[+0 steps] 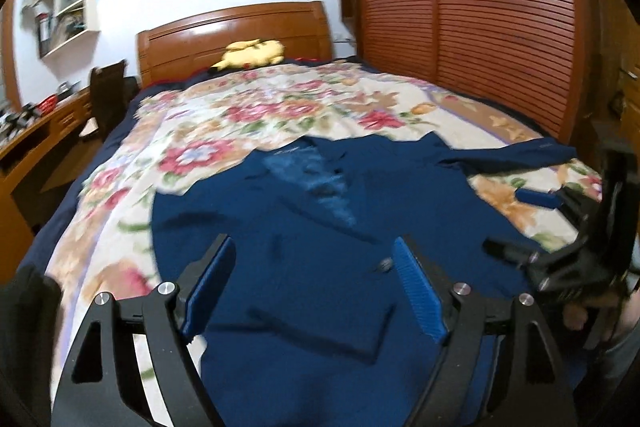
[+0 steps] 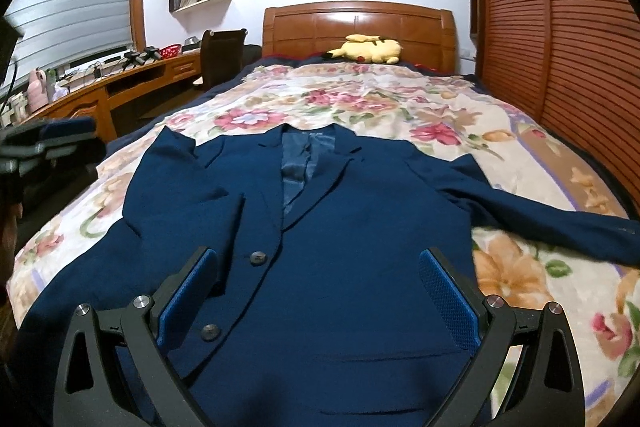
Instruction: Fold large clothes
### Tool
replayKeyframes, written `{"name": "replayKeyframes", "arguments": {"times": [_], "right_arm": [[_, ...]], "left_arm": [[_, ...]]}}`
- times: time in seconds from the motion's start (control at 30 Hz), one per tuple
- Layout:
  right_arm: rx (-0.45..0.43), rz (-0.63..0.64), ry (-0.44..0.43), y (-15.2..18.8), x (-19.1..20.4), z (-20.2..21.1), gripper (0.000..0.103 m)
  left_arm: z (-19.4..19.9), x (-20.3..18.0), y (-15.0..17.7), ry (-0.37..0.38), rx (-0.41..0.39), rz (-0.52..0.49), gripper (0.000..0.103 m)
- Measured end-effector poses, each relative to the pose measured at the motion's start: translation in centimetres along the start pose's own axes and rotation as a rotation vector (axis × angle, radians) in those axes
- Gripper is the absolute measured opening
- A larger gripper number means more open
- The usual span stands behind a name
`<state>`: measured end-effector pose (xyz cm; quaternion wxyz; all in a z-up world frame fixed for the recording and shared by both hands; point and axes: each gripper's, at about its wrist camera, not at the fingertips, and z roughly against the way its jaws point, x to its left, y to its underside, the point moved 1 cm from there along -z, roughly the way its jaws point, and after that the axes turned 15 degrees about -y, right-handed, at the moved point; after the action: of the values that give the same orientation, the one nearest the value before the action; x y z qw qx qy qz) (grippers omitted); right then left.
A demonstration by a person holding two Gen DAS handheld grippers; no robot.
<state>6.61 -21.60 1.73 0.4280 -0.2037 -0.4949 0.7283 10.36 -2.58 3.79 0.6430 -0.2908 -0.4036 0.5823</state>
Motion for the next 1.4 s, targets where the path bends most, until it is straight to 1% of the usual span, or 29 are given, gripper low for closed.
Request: {"name": "replayKeyframes", "arguments": {"times": [0.2, 0.27, 0.33, 0.47, 0.57, 0.73, 0.87, 0.9, 0.93, 0.97, 1.0, 1.03, 1.07, 1.1, 1.17, 1.27, 1.3, 1.4], "right_arm": [[0.025, 0.034, -0.060, -0.2, 1.3, -1.5, 0.097], [0.038, 0.051, -0.088, -0.2, 1.8, -2.1, 0.091], [0.053, 0.063, -0.119, -0.2, 2.5, -2.7, 0.088], [0.092, 0.086, -0.183, -0.1, 3.8, -4.5, 0.080], [0.128, 0.108, -0.215, 0.0, 4.2, -6.2, 0.078], [0.202, 0.156, -0.252, 0.4, 5.6, -9.0, 0.078], [0.268, 0.186, -0.251, 0.7, 5.7, -11.2, 0.076], [0.283, 0.189, -0.248, 0.7, 5.6, -11.6, 0.074], [0.302, 0.189, -0.246, 0.8, 5.5, -12.2, 0.067], [0.316, 0.186, -0.245, 0.8, 5.2, -12.7, 0.057], [0.328, 0.180, -0.236, 0.8, 4.8, -13.1, 0.051], [0.333, 0.175, -0.232, 0.7, 4.6, -13.3, 0.038], [0.333, 0.173, -0.229, 0.6, 4.5, -13.6, 0.030], [0.331, 0.171, -0.230, 0.4, 4.4, -13.9, 0.029], [0.319, 0.176, -0.225, 0.3, 4.5, -14.0, 0.021], [0.289, 0.184, -0.206, 0.2, 4.5, -14.1, 0.014], [0.279, 0.183, -0.198, 0.2, 5.1, -14.7, 0.013], [0.266, 0.170, -0.201, 0.5, 5.2, -14.2, 0.013]], "left_arm": [[-0.5, 3.5, 4.3, -0.053, 0.035, 0.060, 0.082], [-0.7, 4.5, 5.3, -0.062, 0.039, 0.086, 0.082], [-1.0, 5.1, 6.2, -0.064, 0.050, 0.101, 0.082], [-1.1, 6.0, 7.8, -0.078, 0.049, 0.109, 0.082], [-1.1, 6.7, 8.4, -0.066, 0.046, 0.114, 0.082], [-0.9, 8.1, 9.4, -0.062, 0.044, 0.118, 0.082], [-1.0, 9.1, 10.5, -0.060, 0.069, 0.123, 0.082], [-1.1, 9.3, 10.7, -0.060, 0.077, 0.128, 0.082], [-1.1, 9.5, 10.9, -0.062, 0.082, 0.133, 0.082], [-1.2, 9.7, 11.1, -0.062, 0.088, 0.138, 0.082], [-1.3, 9.8, 11.2, -0.061, 0.093, 0.142, 0.082], [-1.3, 9.9, 11.2, -0.062, 0.096, 0.146, 0.082], [-1.3, 9.9, 11.3, -0.062, 0.098, 0.147, 0.082], [-1.4, 9.9, 11.3, -0.062, 0.103, 0.151, 0.082], [-1.6, 9.9, 11.5, -0.068, 0.116, 0.156, 0.082], [-2.1, 9.7, 11.7, -0.047, 0.138, 0.155, 0.082], [-2.3, 9.4, 11.7, -0.034, 0.144, 0.157, 0.082], [-2.6, 8.8, 11.8, -0.009, 0.157, 0.158, 0.082]]}}
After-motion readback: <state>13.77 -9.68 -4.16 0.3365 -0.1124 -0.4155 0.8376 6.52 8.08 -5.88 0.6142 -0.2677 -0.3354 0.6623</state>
